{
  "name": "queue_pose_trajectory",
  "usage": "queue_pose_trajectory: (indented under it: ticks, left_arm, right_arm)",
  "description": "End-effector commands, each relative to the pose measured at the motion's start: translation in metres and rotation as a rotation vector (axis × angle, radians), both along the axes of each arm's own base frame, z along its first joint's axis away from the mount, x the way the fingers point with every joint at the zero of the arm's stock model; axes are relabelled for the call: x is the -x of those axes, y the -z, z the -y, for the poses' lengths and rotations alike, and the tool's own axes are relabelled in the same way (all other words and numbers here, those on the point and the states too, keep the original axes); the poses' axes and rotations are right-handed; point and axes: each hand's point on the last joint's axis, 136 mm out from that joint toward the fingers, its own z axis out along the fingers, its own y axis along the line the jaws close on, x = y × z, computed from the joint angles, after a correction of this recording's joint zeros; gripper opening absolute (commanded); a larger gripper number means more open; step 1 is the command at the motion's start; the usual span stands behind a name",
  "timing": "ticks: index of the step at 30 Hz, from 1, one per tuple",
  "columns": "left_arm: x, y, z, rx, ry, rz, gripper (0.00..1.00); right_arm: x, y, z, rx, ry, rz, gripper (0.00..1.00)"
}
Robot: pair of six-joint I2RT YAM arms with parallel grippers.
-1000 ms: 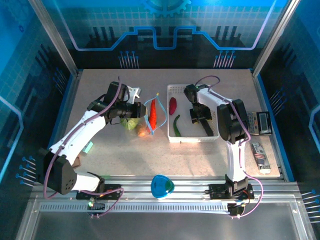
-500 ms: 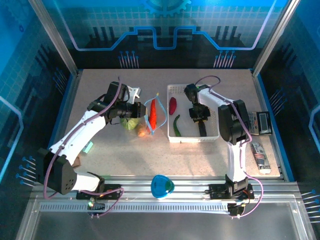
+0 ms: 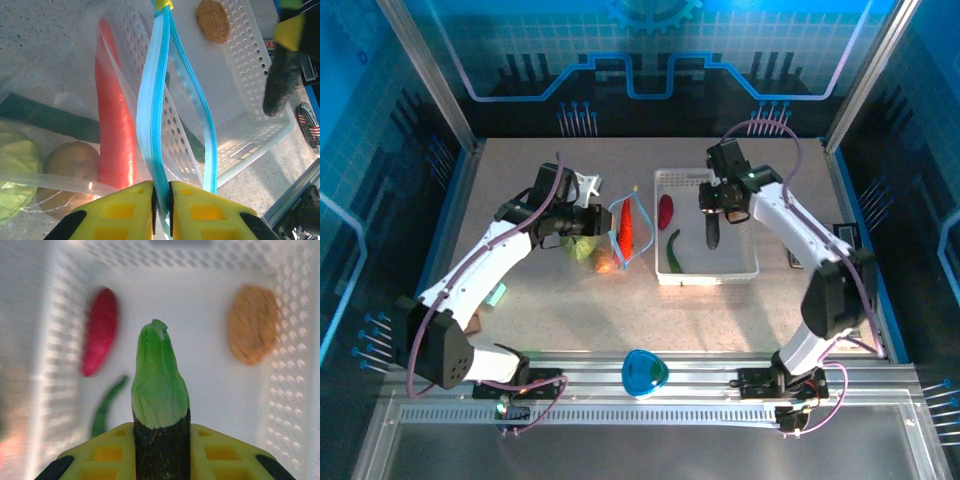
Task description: Place the food in the zip-top bag and seal the zipper
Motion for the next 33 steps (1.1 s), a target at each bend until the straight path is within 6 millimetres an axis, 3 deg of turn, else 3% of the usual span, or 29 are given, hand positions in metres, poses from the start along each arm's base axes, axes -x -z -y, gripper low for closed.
queue_pose_trajectory:
  ticks: [1,5,13,21,28,30,33]
  left_arm:
    - [-0.007,-0.007,-0.003,-0.007,-0.005,0.009,0.16]
    - [-0.009,-0.008,-0.001,0.004,-0.005,0.005,0.16]
    - [-0.010,-0.012,0.003,0.029,0.000,0.004,0.16]
    - [-0.008,-0.015,0.002,0.030,0.003,0.008,0.16]
    - [-0.005,-0.012,0.000,0.016,0.006,0.004,0.16]
    - [-0.005,-0.013,0.000,0.014,0.006,0.006,0.16]
    - [-0.006,-0.018,0.000,0.023,0.003,0.017,0.16]
  right_arm:
    - [0.011,-0.050,-0.052,-0.211,-0.130,0.156,0.09]
    - [0.032,-0.074,-0.097,-0.341,-0.240,0.232,0.09]
    - [0.043,-0.075,-0.158,-0.470,-0.265,0.374,0.10]
    - [0.035,-0.079,-0.177,-0.461,-0.208,0.514,0.10]
    - [0.036,-0.102,-0.168,-0.448,-0.200,0.571,0.11]
    - [0.035,-0.100,-0.167,-0.424,-0.196,0.557,0.12]
    - [0.031,-0.082,-0.177,-0.430,-0.206,0.503,0.13]
